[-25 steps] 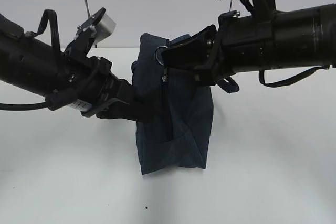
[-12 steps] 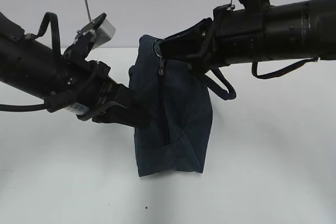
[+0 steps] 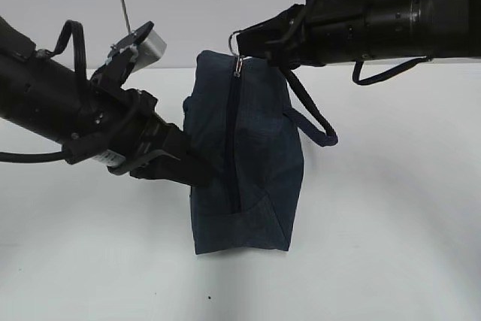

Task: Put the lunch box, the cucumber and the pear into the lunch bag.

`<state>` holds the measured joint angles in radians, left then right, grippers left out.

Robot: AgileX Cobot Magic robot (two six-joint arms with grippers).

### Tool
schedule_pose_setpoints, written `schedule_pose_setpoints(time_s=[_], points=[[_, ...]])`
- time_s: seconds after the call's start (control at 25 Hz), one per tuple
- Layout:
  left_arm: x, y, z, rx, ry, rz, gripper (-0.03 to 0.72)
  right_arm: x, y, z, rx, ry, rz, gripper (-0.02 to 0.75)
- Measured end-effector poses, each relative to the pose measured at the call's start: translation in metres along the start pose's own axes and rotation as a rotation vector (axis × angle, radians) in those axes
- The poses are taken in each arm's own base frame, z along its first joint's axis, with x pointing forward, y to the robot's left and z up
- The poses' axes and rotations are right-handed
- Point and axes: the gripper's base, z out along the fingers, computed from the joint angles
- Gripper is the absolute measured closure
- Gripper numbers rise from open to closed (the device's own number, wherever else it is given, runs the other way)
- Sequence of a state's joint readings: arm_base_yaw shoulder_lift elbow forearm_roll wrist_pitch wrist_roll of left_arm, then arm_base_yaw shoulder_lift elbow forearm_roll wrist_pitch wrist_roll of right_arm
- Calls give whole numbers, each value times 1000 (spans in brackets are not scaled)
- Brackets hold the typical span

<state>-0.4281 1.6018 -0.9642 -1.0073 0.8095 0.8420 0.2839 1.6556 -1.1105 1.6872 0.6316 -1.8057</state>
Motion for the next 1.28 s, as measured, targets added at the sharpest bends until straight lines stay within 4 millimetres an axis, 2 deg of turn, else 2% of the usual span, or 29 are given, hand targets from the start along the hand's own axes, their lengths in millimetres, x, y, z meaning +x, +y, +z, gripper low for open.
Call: schedule_pose_setpoints(time_s=[0.48, 0.8, 1.08, 1.28], points=[[1, 0, 0, 0, 6, 5, 697, 5, -49, 20, 47, -8, 52, 732], [1, 0, 0, -1, 8, 6, 697, 11, -89, 38, -1, -27, 157, 732], [1, 0, 0, -2, 10, 8, 697, 13, -108, 60, -67, 42, 192, 732], [2, 0, 0, 1, 15, 9, 697, 15, -121, 66, -103, 55, 239, 732]])
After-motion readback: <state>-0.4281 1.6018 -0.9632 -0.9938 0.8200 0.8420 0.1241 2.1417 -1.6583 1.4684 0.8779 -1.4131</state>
